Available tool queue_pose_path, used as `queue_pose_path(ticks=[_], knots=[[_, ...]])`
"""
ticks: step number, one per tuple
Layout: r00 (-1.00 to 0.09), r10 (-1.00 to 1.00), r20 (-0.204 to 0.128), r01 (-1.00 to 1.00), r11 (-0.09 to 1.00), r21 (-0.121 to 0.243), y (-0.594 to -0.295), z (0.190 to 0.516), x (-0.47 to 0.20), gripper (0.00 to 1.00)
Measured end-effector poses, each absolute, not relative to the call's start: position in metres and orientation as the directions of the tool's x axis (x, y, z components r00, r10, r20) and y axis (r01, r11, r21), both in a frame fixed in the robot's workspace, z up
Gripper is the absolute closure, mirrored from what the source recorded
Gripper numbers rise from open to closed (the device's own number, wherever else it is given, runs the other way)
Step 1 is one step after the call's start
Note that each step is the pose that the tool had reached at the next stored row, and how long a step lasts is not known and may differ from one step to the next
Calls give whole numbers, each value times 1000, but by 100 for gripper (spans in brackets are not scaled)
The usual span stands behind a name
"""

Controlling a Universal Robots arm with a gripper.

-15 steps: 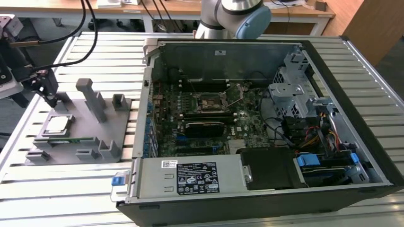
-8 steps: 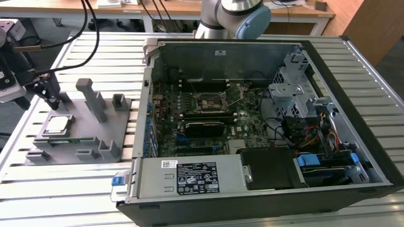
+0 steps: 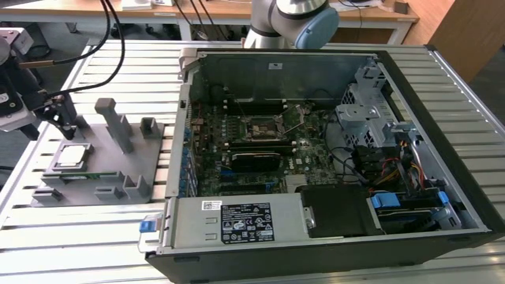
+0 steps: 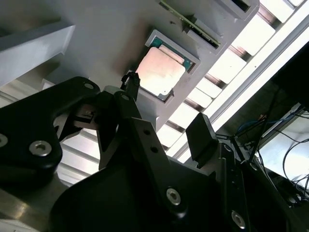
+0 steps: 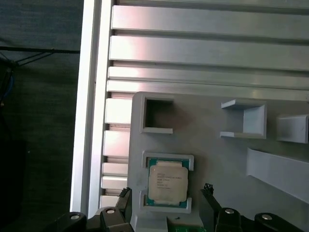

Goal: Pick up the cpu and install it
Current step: 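Pick up the cpu and move it towards the insertion slot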

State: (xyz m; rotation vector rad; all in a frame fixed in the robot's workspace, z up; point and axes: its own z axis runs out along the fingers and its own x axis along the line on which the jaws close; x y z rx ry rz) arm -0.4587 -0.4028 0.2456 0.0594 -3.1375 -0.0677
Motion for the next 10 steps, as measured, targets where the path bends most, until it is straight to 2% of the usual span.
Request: queue_pose_path(ticks=[10], knots=[[-999,-53,2,-53,998,43,-404,234,-459,34]])
